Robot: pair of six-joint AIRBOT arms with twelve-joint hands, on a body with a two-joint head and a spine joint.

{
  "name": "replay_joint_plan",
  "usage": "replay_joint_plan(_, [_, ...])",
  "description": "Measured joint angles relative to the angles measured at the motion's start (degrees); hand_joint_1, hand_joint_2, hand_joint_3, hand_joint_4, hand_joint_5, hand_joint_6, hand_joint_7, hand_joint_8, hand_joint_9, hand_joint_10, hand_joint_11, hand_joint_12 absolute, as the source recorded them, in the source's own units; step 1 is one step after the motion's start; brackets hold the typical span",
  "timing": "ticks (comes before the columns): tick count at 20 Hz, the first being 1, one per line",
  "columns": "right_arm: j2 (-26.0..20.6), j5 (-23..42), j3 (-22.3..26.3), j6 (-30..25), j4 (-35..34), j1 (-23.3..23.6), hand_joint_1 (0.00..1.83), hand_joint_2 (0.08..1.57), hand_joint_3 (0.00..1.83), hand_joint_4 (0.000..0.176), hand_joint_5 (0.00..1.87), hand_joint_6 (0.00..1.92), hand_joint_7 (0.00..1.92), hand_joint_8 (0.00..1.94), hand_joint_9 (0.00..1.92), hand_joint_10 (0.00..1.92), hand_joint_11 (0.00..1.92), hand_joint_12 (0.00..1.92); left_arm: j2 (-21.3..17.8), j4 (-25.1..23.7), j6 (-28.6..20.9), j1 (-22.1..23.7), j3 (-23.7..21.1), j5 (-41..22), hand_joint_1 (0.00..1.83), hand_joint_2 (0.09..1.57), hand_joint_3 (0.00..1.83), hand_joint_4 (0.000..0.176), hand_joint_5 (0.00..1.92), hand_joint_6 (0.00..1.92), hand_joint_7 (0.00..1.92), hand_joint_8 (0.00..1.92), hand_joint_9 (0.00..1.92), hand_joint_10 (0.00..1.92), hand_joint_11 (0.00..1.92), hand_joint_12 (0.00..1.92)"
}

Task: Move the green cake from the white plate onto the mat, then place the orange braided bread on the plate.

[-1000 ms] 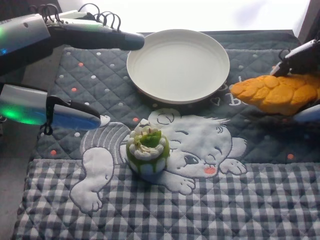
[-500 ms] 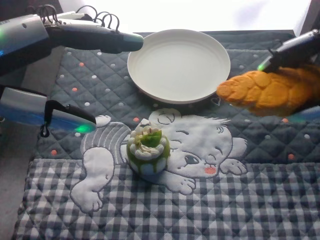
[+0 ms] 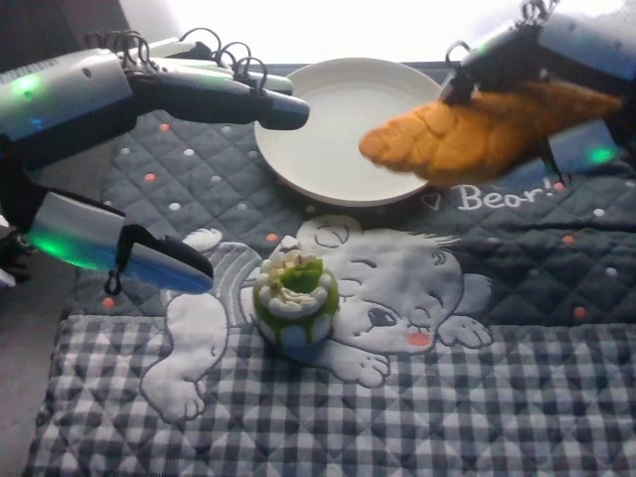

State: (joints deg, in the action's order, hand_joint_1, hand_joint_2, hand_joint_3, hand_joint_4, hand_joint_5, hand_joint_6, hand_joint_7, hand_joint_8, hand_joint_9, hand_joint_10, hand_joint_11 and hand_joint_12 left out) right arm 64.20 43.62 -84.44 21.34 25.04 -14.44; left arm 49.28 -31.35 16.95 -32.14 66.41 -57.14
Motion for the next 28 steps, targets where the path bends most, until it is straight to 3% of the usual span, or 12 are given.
replay_joint_plan(3, [2.95, -2.08, -3.76, 0.00, -1.75, 2.80, 1.30, 1.05, 0.00, 0.000, 1.09, 0.52, 1.18, 0.88, 1.36, 0.66, 1.15, 1.21, 0.81, 0.00, -0.26, 0.04, 0.11, -0.57, 0.92, 0.90, 0.00, 0.117, 0.34, 0.00, 0.38, 0.00, 0.53, 0.01, 0.08, 0.96])
replay_joint_plan(4, [5.53, -4.22, -6.38, -0.04, -1.64, 2.80, 1.38, 1.06, 0.01, 0.000, 0.97, 0.70, 1.11, 0.76, 1.16, 0.99, 1.09, 1.12, 1.95, -1.09, -0.74, 0.44, 0.98, -0.59, 0.96, 0.92, 0.00, 0.121, 0.38, 0.00, 0.42, 0.00, 0.56, 0.01, 0.12, 0.92])
replay_joint_plan(5, [7.15, -6.14, -7.78, -0.44, -1.01, 2.78, 1.39, 1.08, 0.00, 0.000, 0.87, 0.96, 1.06, 0.72, 1.13, 1.02, 1.05, 1.06, 2.45, -1.07, -1.01, 0.48, 1.14, -0.57, 0.95, 0.95, 0.00, 0.087, 0.33, 0.00, 0.37, 0.00, 0.49, 0.00, 0.10, 0.84])
replay_joint_plan(6, [9.92, -8.63, -10.21, -2.29, -0.26, 2.73, 1.39, 1.09, 0.00, 0.000, 0.83, 1.07, 1.05, 0.69, 1.12, 1.02, 1.05, 1.03, 3.41, -2.10, -1.18, 0.81, 1.31, -0.68, 0.91, 0.95, 0.00, 0.099, 0.29, 0.00, 0.34, 0.00, 0.46, 0.00, 0.11, 0.83])
replay_joint_plan(10, [13.77, -9.22, -15.04, -7.30, -1.29, 2.78, 1.30, 1.05, 0.00, 0.000, 1.04, 0.68, 1.21, 0.81, 1.34, 0.67, 1.18, 1.29, 4.79, -3.69, -1.92, 2.03, 1.79, -2.21, 0.91, 0.97, 0.00, 0.104, 0.32, 0.00, 0.35, 0.00, 0.40, 0.00, 0.08, 0.74])
replay_joint_plan(16, [20.65, -10.80, -19.65, -7.65, -1.92, 2.78, 1.18, 1.11, 0.00, 0.000, 1.00, 0.94, 1.02, 1.59, 1.21, 1.84, 1.28, 1.90, 7.76, -4.48, -3.21, 2.03, 3.80, -2.93, 0.91, 0.95, 0.00, 0.093, 0.22, 0.00, 0.30, 0.00, 0.40, 0.00, 0.12, 0.71])
replay_joint_plan(20, [23.32, -11.58, -21.03, -7.67, -1.86, 2.78, 1.14, 1.19, 0.01, 0.000, 0.83, 1.21, 0.72, 1.94, 0.88, 1.92, 1.03, 1.92, 8.35, -5.55, -4.79, 2.97, 4.52, -3.21, 1.03, 0.89, 0.00, 0.083, 0.21, 0.00, 0.29, 0.00, 0.36, 0.00, 0.13, 0.54])
replay_joint_plan(22, [23.96, -11.52, -21.51, -7.72, -1.53, 2.78, 1.20, 1.27, 0.00, 0.000, 0.68, 1.17, 0.76, 1.64, 0.77, 1.67, 0.79, 1.83, 8.68, -5.73, -4.94, 3.04, 4.50, -3.45, 1.08, 0.87, 0.01, 0.070, 0.20, 0.00, 0.28, 0.00, 0.34, 0.00, 0.14, 0.46])
replay_joint_plan(23, [23.98, -11.67, -21.57, -7.67, -1.20, 2.78, 1.28, 1.25, 0.00, 0.000, 0.56, 0.63, 0.72, 1.48, 0.64, 1.13, 0.51, 1.53, 8.70, -6.43, -4.98, 3.04, 4.50, -3.41, 1.09, 0.85, 0.00, 0.077, 0.23, 0.01, 0.30, 0.01, 0.36, 0.01, 0.17, 0.47])
replay_joint_plan(24, [23.98, -11.80, -21.62, -7.69, -1.16, 2.78, 1.11, 1.20, 0.00, 0.000, 0.44, 0.31, 0.43, 0.69, 0.49, 0.85, 0.38, 1.42, 8.70, -6.49, -5.01, 3.04, 4.50, -3.43, 1.09, 0.84, 0.00, 0.081, 0.21, 0.00, 0.29, 0.01, 0.36, 0.01, 0.17, 0.47])
replay_joint_plan(26, [23.80, -12.07, -21.24, -7.67, -0.35, 2.78, 0.84, 1.07, 0.00, 0.143, 0.06, 0.02, 0.10, 0.05, 0.21, 0.15, 0.08, 1.21, 8.70, -6.05, -5.07, 2.97, 4.50, -3.45, 1.06, 0.85, 0.00, 0.080, 0.22, 0.00, 0.31, 0.00, 0.39, 0.00, 0.21, 0.45])
replay_joint_plan(28, [23.78, -11.28, -20.68, -7.72, -0.07, 2.78, 0.83, 0.98, 0.00, 0.175, 0.00, 0.00, 0.00, 0.00, 0.01, 0.01, 0.00, 0.56, 8.70, -5.99, -5.22, 2.51, 4.50, -3.50, 1.07, 0.87, 0.00, 0.091, 0.22, 0.00, 0.33, 0.01, 0.42, 0.01, 0.23, 0.45])
